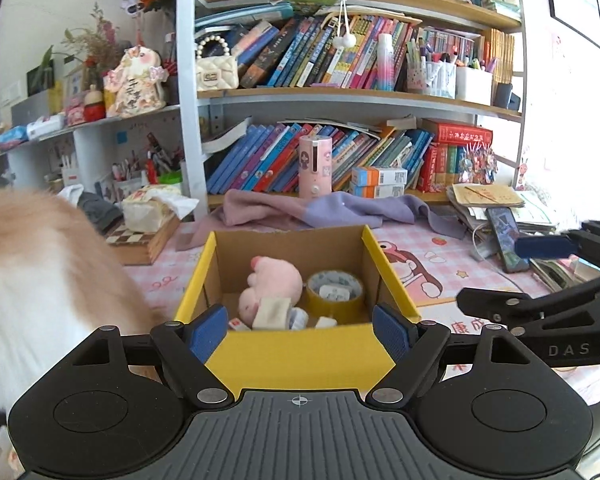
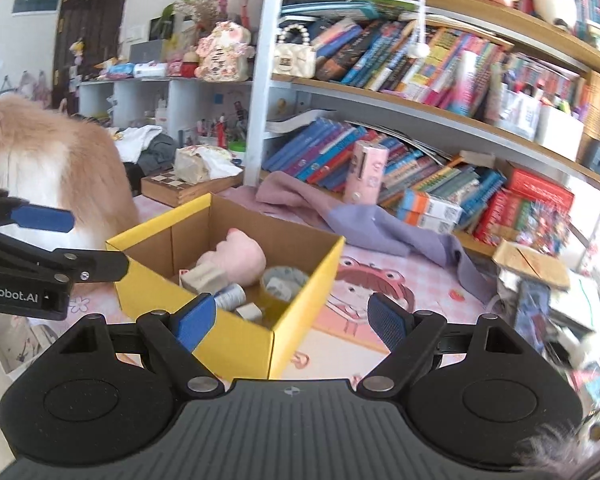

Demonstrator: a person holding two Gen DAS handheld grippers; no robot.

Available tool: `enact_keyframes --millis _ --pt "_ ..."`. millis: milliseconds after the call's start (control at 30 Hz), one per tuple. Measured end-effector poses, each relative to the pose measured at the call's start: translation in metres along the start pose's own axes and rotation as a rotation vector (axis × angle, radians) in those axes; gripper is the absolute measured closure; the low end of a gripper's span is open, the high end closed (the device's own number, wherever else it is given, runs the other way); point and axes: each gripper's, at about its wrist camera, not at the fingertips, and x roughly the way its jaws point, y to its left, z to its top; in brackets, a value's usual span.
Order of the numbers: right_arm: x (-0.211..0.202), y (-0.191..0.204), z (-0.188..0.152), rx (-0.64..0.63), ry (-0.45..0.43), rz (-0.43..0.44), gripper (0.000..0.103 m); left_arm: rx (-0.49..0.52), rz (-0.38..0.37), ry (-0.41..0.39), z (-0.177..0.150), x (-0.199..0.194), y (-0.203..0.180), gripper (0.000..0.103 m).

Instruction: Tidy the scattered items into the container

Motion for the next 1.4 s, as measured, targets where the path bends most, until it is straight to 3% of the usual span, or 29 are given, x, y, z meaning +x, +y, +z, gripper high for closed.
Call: enact_keyframes --millis 200,400,667,900,1400 --pt "-0.026 0.000 -0.025 0.073 -0.001 -0.104 0.019 -0.022 0.025 0.005 -0.020 -0.013 -0.009 0.013" --pt "-0.039 0.001 -0.054 0.126 0.057 -0.164 0.018 0.001 0.040 0.053 -0.042 -0.015 -0.022 0.012" --pt "-0.052 -0.003 -0.084 0.157 0.109 -0.192 0.015 0.052 0.071 0.077 -0.063 -0.020 -0.046 0.009" --pt "-0.060 -0.014 -0.102 0.196 0.158 -0.214 0.014 0.034 0.066 0.119 -0.072 -0.019 -0.056 0.007" --pt "-0.066 -0.017 -0.106 0.210 0.180 -0.206 0.011 0.024 0.070 0.165 -0.080 -0.023 -0.065 0.004"
